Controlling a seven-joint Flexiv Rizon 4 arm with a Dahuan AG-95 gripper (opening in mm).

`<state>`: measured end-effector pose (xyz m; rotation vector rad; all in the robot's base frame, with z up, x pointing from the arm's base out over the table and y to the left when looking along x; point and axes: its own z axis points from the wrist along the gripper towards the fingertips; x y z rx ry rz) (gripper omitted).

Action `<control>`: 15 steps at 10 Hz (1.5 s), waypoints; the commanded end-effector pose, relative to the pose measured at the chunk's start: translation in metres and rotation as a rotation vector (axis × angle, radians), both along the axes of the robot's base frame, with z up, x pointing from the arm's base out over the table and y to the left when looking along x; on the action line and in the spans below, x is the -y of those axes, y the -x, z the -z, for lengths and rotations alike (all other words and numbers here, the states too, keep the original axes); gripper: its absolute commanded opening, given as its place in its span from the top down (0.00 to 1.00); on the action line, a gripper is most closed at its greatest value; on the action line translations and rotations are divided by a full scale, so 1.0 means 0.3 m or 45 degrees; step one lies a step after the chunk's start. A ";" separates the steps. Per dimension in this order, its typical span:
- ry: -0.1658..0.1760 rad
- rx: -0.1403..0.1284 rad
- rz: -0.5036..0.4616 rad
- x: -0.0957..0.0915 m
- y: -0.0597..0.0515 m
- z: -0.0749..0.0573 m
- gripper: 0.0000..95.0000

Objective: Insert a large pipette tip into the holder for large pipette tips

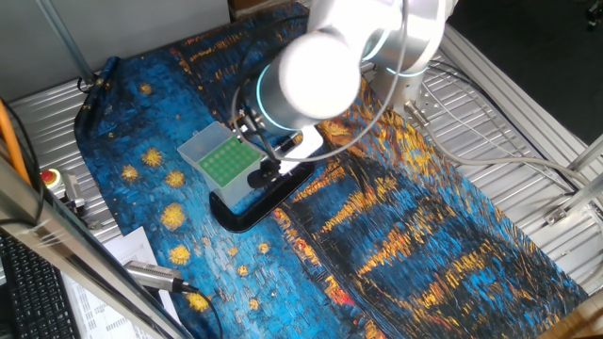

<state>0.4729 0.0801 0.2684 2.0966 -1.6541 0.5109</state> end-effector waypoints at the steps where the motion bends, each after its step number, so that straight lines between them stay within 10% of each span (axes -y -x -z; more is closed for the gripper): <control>1: -0.020 0.144 0.167 -0.001 0.001 -0.001 1.00; 6: 0.142 0.094 0.040 0.068 -0.086 -0.100 1.00; 12: 0.241 0.102 -0.053 0.206 -0.110 -0.105 1.00; 15: 0.156 0.090 0.032 0.219 -0.106 -0.096 1.00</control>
